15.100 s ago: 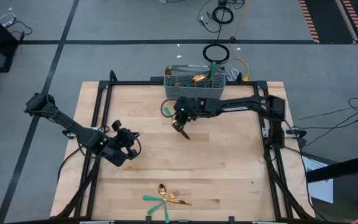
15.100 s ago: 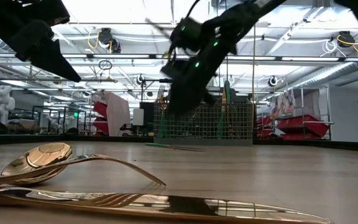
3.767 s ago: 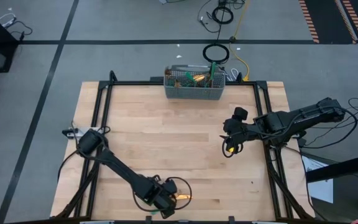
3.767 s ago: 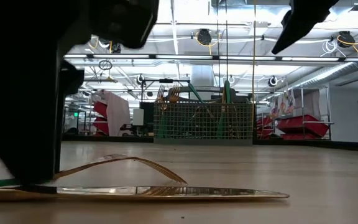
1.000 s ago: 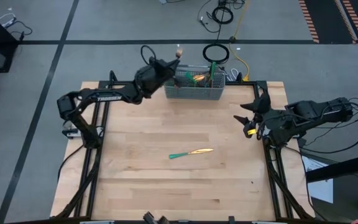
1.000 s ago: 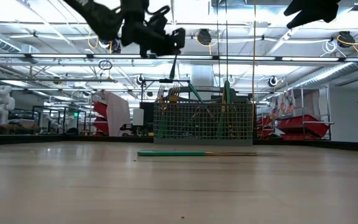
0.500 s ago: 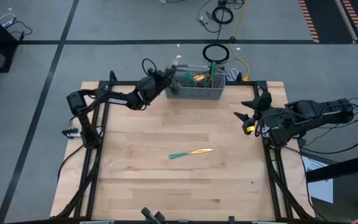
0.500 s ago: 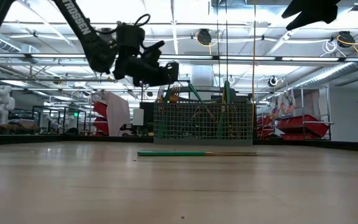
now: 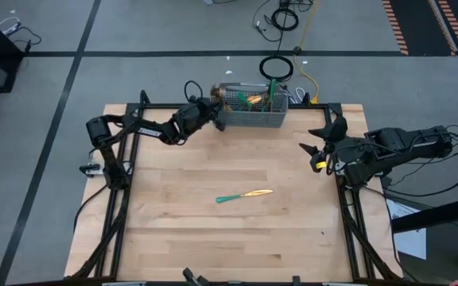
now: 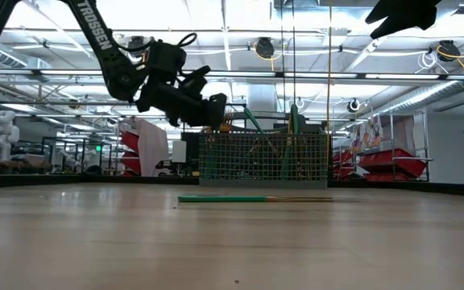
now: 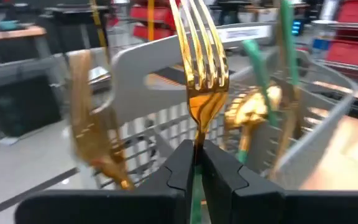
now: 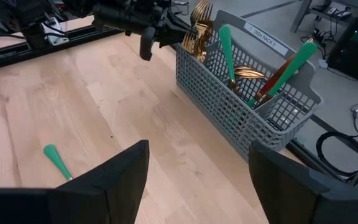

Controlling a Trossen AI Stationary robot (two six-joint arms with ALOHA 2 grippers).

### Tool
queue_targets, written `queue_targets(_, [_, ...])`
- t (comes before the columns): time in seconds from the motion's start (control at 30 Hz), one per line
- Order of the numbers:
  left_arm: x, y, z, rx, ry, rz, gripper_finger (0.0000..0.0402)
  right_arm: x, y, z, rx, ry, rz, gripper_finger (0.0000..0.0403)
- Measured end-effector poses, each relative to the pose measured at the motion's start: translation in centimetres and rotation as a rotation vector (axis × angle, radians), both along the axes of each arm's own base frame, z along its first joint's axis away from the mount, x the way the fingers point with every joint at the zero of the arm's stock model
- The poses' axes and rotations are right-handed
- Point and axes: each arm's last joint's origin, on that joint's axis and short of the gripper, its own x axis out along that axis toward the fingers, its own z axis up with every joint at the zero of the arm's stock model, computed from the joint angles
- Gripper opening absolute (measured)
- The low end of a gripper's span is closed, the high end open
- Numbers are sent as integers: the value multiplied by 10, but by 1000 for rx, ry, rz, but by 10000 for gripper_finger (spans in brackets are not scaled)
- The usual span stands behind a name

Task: Sort silverware
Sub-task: Put the green fork into the gray silverware basket with the other green forks

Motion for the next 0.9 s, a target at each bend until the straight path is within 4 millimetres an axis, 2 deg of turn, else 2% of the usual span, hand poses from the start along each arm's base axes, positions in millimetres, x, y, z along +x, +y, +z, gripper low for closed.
queue_targets(0.27, [2,-2,-3,-16,39,-170,35,0,0,0,8,3,14,260])
queue_targets(0.57, [-4,8,-5,-103,5,-328,38,0,1,0,12,9,29,260])
queue_targets(0.7, [-9,14,-4,-181,-53,-383,59,0,1,0,12,10,29,260])
queue_targets(0.9, [-19,24,7,-188,-90,-345,113,0,1,-1,11,16,29,260])
